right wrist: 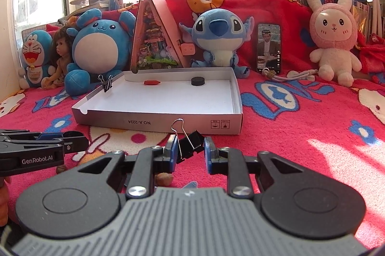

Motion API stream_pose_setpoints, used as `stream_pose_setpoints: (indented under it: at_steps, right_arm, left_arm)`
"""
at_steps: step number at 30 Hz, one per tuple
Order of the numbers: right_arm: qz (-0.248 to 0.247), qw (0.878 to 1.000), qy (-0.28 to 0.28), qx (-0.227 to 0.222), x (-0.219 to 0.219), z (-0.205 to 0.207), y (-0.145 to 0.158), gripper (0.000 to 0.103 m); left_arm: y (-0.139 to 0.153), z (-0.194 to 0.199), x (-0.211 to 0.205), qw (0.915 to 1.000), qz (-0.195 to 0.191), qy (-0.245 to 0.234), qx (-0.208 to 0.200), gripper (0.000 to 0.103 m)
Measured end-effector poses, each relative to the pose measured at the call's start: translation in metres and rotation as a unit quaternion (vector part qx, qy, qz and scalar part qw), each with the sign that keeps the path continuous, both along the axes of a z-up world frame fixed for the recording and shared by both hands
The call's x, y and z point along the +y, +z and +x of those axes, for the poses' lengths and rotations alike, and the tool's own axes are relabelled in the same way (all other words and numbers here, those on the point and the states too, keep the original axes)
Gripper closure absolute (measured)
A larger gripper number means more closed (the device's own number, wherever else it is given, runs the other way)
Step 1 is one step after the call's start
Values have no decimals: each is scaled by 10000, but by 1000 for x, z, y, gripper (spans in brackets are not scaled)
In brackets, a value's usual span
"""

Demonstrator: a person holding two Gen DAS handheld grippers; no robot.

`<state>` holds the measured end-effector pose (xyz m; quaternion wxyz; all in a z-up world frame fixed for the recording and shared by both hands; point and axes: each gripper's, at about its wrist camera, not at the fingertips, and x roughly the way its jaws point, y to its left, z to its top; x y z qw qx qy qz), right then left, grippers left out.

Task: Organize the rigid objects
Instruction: 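Carry the black cap with the left tool into the box while the right carries the binder clip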

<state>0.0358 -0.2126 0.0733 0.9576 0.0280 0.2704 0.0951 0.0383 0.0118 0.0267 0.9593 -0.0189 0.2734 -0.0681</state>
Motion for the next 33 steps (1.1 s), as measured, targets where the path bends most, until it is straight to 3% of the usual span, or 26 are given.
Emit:
stream_pose_setpoints:
  at_steps: [18, 33]
  right_arm:
    - [327, 9993, -11, -153, 5, 30, 12, 76]
    - [727, 9972, -124, -104, 5, 79, 20, 76]
  left_arm:
    - [27, 35, -9, 9995, -217, -155, -195, 72]
    - [38, 98, -4, 9993, -357, 41, -139, 72]
